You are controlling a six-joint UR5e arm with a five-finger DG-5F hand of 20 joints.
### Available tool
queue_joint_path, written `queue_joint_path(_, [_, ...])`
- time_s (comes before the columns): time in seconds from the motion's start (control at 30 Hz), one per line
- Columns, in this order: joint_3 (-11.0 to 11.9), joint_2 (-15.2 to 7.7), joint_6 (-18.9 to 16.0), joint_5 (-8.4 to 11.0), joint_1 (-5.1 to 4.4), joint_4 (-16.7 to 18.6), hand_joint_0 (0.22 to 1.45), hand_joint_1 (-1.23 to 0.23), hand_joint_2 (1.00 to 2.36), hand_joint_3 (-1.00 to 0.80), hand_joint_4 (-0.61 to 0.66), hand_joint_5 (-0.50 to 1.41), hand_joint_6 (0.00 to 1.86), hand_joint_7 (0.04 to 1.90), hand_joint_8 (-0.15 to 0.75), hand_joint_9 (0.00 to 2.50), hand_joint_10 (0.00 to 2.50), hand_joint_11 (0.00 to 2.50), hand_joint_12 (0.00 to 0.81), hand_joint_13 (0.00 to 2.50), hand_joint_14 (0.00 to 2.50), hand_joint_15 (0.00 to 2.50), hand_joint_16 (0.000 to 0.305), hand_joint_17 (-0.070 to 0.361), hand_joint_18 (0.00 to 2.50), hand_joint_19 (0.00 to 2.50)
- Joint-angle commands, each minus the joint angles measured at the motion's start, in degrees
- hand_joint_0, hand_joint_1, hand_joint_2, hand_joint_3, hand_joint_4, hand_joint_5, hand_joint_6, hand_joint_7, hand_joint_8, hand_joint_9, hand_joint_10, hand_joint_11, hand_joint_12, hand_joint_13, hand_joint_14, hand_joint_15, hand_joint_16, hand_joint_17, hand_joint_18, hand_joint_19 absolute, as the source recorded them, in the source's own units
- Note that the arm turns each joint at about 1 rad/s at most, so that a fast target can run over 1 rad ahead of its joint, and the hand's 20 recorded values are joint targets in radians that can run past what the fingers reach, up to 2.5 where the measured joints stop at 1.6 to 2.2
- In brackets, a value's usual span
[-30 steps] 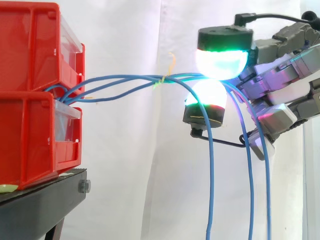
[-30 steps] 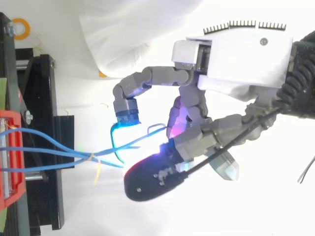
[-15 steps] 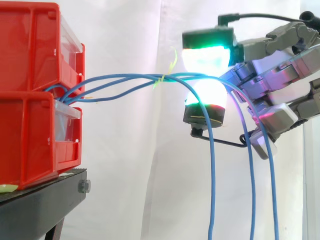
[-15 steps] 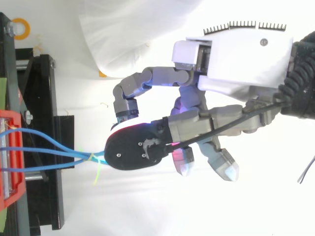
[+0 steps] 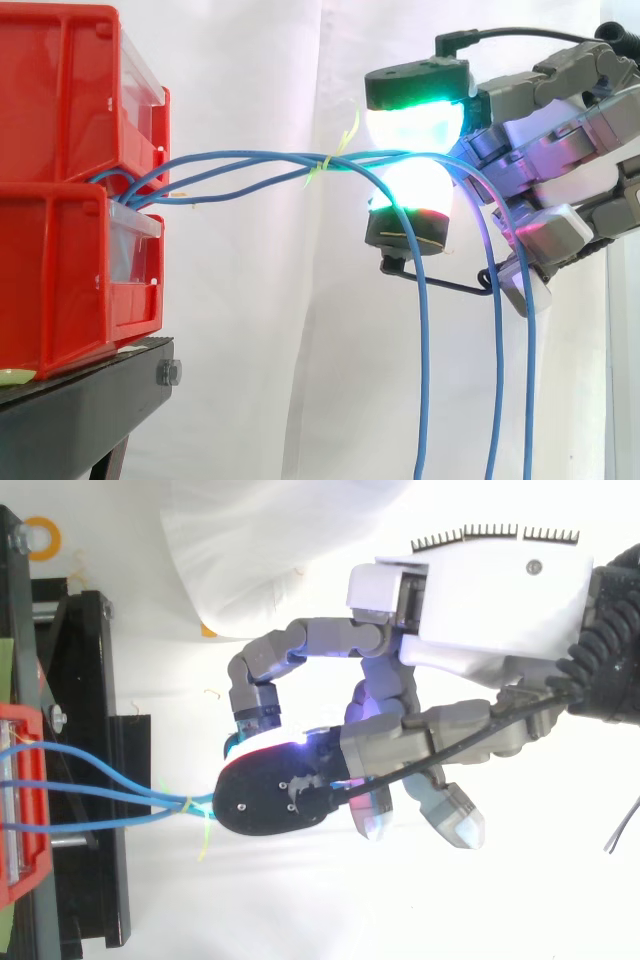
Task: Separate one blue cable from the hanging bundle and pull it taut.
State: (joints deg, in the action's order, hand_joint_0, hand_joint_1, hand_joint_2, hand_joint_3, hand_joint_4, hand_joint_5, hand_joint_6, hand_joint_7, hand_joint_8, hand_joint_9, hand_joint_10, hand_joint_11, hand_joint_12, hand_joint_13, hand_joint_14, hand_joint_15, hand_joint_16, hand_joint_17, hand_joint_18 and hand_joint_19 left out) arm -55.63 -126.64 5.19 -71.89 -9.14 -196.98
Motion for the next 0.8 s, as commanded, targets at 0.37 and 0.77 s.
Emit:
queue_joint_path(0.37, [-0.18,-0.01,0.0,0.53,-0.18,0.19,0.66,-0.5,1.0,-0.48,0.18,0.14,0.5,1.35,0.153,2.1,0.02,0.51,0.29,1.41,0.02,0.56,0.073,0.165,1.06,0.5])
queue_joint_path(0.77, [-0.27,-0.01,0.0,0.53,-0.18,0.19,0.58,-0.55,1.0,-0.5,0.18,0.14,0.5,1.38,0.19,2.11,0.02,0.53,0.294,1.42,0.02,0.56,0.077,0.174,1.06,0.49])
